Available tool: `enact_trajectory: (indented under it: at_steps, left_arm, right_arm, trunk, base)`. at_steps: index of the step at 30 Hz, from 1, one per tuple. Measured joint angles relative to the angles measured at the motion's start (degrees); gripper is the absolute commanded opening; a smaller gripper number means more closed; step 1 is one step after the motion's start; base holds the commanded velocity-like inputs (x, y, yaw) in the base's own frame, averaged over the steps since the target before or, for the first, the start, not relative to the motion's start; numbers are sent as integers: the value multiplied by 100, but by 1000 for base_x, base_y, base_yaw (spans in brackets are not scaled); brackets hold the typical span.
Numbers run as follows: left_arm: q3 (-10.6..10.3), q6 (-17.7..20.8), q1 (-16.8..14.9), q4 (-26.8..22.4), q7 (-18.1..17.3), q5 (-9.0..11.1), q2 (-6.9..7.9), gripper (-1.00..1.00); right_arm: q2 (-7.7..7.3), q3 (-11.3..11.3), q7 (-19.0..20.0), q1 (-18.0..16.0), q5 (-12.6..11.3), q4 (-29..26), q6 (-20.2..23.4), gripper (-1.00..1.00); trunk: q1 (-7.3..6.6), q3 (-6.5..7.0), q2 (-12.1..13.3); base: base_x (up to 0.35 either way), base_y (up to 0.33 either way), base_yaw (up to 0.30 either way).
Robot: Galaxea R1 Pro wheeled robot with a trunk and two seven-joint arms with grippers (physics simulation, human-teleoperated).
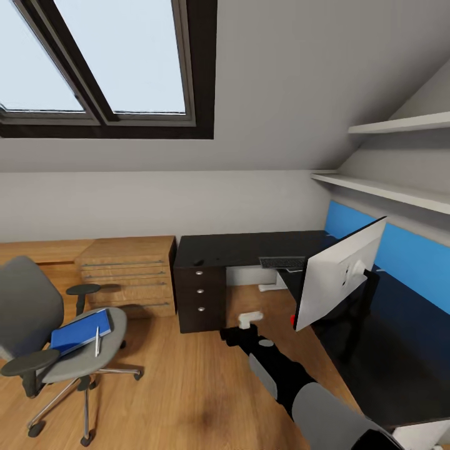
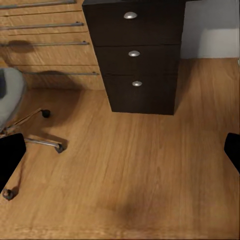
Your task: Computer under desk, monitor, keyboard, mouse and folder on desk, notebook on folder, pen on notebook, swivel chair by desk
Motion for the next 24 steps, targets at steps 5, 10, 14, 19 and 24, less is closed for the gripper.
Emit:
enact_trajectory:
  at_steps: [5,10,14,19,24]
  left_arm:
    - [6,2,-2,1,13,2,6,100]
    - [2,4,-1,1,11,1,1,100]
    - [0,2,0,1,11,0,0,100]
    - [5,4,0,1,13,2,-1,100]
    - [7,2,0,1,16,2,-1,100]
  right_arm:
    - [12,-3,186,12,42,740,-1012,100]
    - [8,-8,194,12,27,941,-1459,100]
    - [9,-29,181,12,-7,982,-1554,100]
    - [7,-72,127,12,-271,1031,-1611,100]
    - [-9,-87,67,12,-596,1050,-1648,100]
  trunk:
    - [3,2,0]
    - [3,2,0]
    - [3,2,0]
    - [1,2,0]
    - [0,2,0]
  base:
    - [-235,-66,0]
    - [-262,-172,0]
    - [-250,-209,0]
    - [-140,-121,0]
    - [-41,-36,0]
